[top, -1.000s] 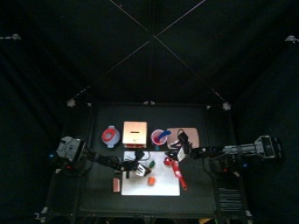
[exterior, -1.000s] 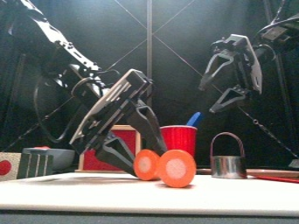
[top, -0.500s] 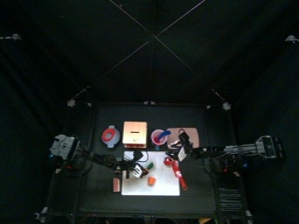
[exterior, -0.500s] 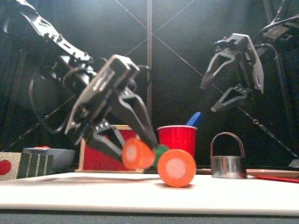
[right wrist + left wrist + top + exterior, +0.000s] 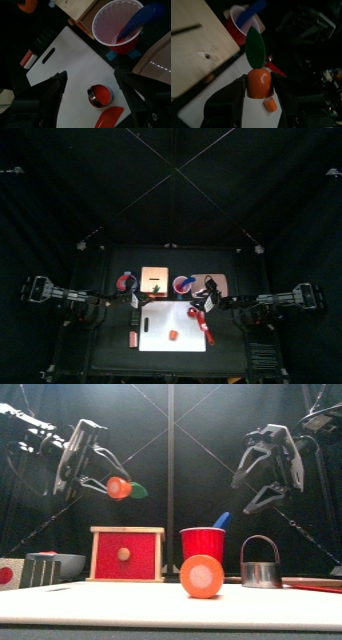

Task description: Place carrot to pin bowl

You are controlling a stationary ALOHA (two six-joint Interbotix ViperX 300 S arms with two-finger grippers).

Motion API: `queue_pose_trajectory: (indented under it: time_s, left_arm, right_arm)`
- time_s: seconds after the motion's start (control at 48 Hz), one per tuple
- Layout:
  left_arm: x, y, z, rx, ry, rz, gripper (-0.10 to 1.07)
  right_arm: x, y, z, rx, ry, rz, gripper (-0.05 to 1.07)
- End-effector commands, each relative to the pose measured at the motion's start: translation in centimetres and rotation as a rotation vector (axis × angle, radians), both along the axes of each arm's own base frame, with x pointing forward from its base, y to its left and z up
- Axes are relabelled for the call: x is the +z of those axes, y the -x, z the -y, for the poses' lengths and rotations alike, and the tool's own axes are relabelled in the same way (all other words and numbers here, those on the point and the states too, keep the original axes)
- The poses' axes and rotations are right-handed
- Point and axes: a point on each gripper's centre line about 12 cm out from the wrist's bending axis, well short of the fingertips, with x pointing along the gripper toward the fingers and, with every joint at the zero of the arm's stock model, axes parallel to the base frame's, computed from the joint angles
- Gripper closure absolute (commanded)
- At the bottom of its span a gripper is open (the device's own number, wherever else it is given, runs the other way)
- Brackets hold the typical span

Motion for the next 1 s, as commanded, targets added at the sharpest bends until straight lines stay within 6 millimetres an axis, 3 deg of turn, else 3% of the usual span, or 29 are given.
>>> queue_pose_trajectory:
  time_s: [0.0,0.25,0.479,0.646,0.979]
  left_arm:
    - [1.2,1.9,-1.5,0.067,-0.018,0.066,0.27]
    - [-0.8,7.6,-4.6,0.220,-0.049,0.053,0.27]
    - [-4.3,10.0,-5.7,0.284,-0.006,-0.074,0.27]
    - [-5.9,10.5,-6.6,0.305,0.007,-0.175,0.27]
    - [-6.4,9.6,-6.9,0.252,-0.041,-0.246,0.21]
  right_arm:
    - [0.8,0.0,0.1,-0.001,0.004,0.026,0.00]
    - [0.7,0.0,0.4,-0.011,0.003,0.025,0.00]
    - [0.6,0.2,0.3,-0.012,0.002,0.022,0.00]
    - [0.7,0.1,0.3,-0.012,0.002,0.025,0.00]
    - [0.7,0.1,0.3,-0.014,-0.012,0.028,0.00]
